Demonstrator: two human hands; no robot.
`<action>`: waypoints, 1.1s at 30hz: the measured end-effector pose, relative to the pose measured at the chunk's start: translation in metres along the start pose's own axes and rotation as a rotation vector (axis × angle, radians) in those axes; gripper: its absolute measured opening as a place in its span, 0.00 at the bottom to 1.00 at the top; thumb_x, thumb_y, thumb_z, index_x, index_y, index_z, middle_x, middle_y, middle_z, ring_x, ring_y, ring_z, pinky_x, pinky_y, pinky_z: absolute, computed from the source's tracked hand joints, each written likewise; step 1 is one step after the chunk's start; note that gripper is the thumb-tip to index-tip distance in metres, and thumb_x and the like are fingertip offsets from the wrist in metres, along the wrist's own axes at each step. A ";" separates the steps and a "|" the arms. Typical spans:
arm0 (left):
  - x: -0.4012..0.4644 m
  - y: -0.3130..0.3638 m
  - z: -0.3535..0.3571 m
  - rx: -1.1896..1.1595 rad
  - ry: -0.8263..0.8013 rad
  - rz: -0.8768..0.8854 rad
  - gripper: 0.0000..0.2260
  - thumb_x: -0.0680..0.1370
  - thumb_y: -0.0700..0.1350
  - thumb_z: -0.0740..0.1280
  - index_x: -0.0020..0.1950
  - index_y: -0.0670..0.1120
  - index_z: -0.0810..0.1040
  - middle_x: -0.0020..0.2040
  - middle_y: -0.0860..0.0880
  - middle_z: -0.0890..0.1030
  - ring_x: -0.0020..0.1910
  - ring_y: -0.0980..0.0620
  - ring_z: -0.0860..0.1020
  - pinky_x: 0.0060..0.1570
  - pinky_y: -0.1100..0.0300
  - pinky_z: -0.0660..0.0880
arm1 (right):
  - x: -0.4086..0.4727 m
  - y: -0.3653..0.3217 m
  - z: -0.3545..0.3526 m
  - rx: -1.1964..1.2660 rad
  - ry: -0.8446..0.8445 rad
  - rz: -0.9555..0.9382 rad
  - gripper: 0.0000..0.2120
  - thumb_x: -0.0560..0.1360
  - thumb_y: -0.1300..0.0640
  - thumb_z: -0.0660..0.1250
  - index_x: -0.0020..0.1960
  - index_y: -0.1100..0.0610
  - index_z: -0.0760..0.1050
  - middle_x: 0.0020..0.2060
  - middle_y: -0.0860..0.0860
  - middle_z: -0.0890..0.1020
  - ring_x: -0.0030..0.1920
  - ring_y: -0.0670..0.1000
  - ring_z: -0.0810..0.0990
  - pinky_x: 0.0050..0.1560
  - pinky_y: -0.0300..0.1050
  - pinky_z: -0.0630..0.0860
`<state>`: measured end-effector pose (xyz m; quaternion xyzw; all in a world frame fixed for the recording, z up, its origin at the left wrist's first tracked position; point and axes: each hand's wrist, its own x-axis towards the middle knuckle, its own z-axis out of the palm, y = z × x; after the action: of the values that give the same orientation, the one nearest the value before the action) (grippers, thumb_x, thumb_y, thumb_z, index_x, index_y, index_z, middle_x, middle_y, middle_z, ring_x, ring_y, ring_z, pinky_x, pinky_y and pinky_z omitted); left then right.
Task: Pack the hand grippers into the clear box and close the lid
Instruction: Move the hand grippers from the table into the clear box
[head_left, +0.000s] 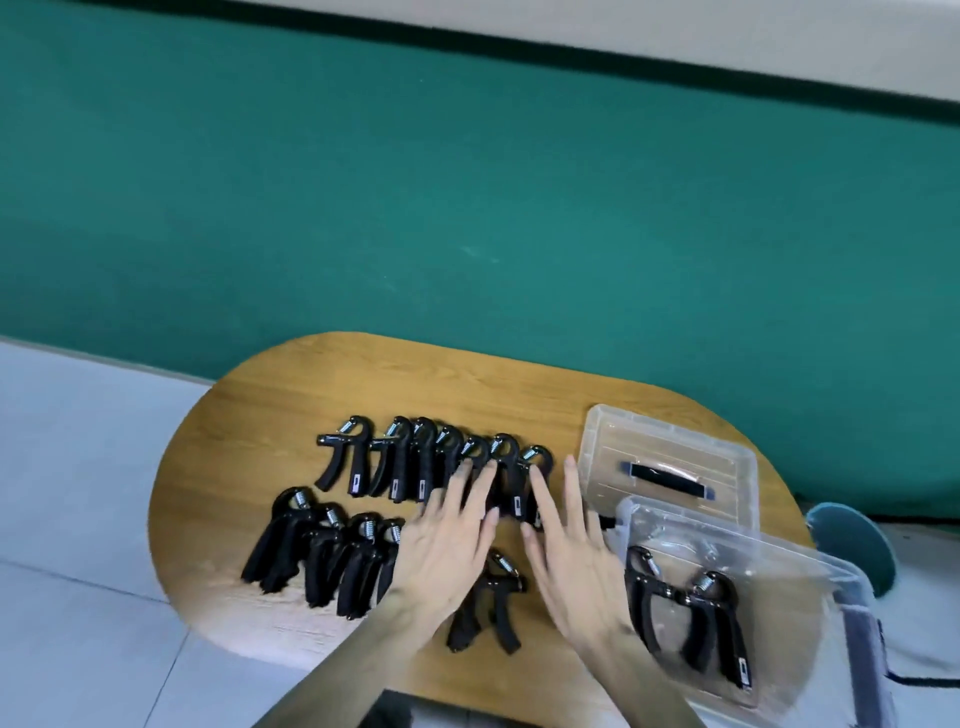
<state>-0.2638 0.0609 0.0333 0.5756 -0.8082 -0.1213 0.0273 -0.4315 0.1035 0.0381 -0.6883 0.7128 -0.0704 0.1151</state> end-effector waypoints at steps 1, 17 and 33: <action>-0.002 -0.021 -0.005 0.003 -0.005 -0.012 0.24 0.85 0.57 0.49 0.80 0.52 0.55 0.75 0.49 0.68 0.57 0.49 0.79 0.40 0.56 0.80 | 0.006 -0.016 0.006 -0.011 -0.008 -0.007 0.31 0.84 0.43 0.54 0.82 0.46 0.46 0.82 0.54 0.45 0.59 0.58 0.80 0.39 0.53 0.84; -0.018 -0.234 0.054 0.018 -0.225 -0.255 0.28 0.84 0.59 0.40 0.74 0.57 0.23 0.78 0.43 0.28 0.74 0.42 0.64 0.71 0.47 0.65 | 0.122 -0.176 0.126 -0.105 -0.202 -0.112 0.29 0.84 0.43 0.50 0.82 0.48 0.48 0.82 0.55 0.43 0.66 0.60 0.73 0.54 0.55 0.81; -0.039 -0.303 0.154 -0.143 -0.140 -0.399 0.28 0.84 0.63 0.41 0.81 0.56 0.37 0.81 0.48 0.37 0.68 0.43 0.68 0.63 0.47 0.72 | 0.171 -0.218 0.263 -0.116 -0.174 -0.178 0.29 0.83 0.43 0.53 0.81 0.52 0.55 0.81 0.58 0.52 0.76 0.64 0.63 0.64 0.61 0.70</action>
<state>0.0005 0.0298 -0.1812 0.7107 -0.6678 -0.2208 -0.0127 -0.1564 -0.0606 -0.1703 -0.7579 0.6390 0.0206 0.1298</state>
